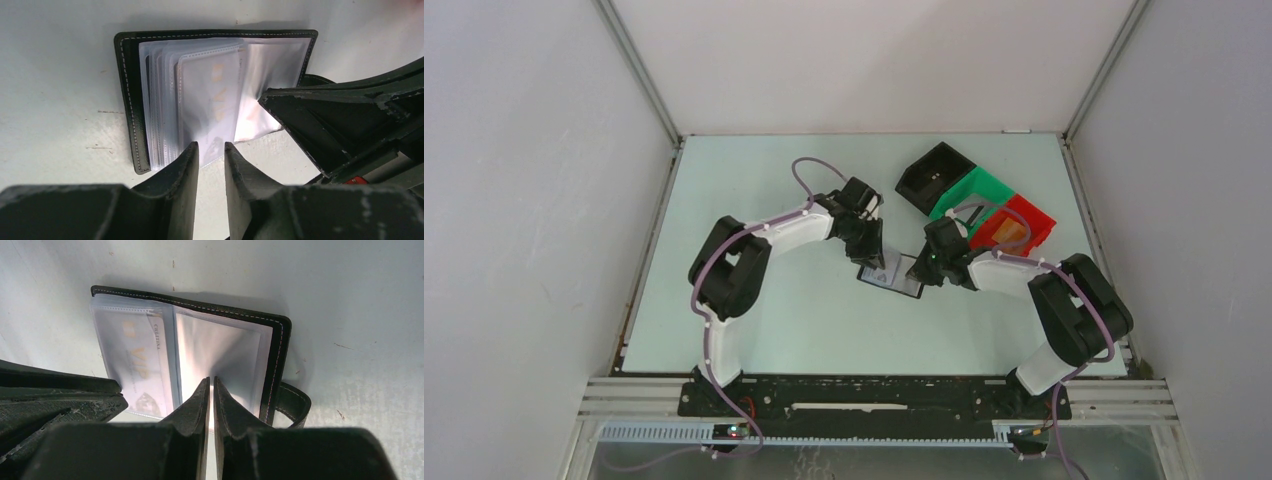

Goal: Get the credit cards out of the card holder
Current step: Remove the credit card from the card holder.

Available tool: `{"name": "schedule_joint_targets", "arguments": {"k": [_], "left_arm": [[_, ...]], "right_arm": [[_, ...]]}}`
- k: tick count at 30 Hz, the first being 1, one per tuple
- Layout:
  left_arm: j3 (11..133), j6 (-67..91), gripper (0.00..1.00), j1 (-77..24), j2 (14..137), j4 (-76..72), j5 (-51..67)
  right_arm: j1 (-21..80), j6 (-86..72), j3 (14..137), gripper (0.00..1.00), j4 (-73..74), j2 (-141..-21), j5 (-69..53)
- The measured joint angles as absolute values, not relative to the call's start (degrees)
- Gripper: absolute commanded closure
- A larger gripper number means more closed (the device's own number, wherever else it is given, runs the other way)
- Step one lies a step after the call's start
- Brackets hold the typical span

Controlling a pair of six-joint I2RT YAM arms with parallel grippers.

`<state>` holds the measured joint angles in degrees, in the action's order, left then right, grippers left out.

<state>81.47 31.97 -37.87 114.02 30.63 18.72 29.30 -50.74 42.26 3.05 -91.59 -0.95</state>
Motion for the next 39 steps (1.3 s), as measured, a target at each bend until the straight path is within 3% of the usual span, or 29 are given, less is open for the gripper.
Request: {"name": "schedule_joint_targets", "arguments": {"k": [9, 21, 39], "left_arm": [[81.6, 31.0, 0.64, -37.9, 113.8, 31.5, 15.4], [81.6, 30.5, 0.64, -38.0, 113.8, 31.9, 13.8], [81.4, 31.6, 0.67, -38.3, 112.7, 26.3, 23.2]], "right_arm": [[29.3, -50.7, 42.3, 0.86, 2.9, -91.6, -1.1], [29.2, -50.7, 42.0, 0.86, 2.2, -91.7, -2.0], [29.2, -50.7, 42.0, 0.86, 1.8, -92.0, -2.5]]}}
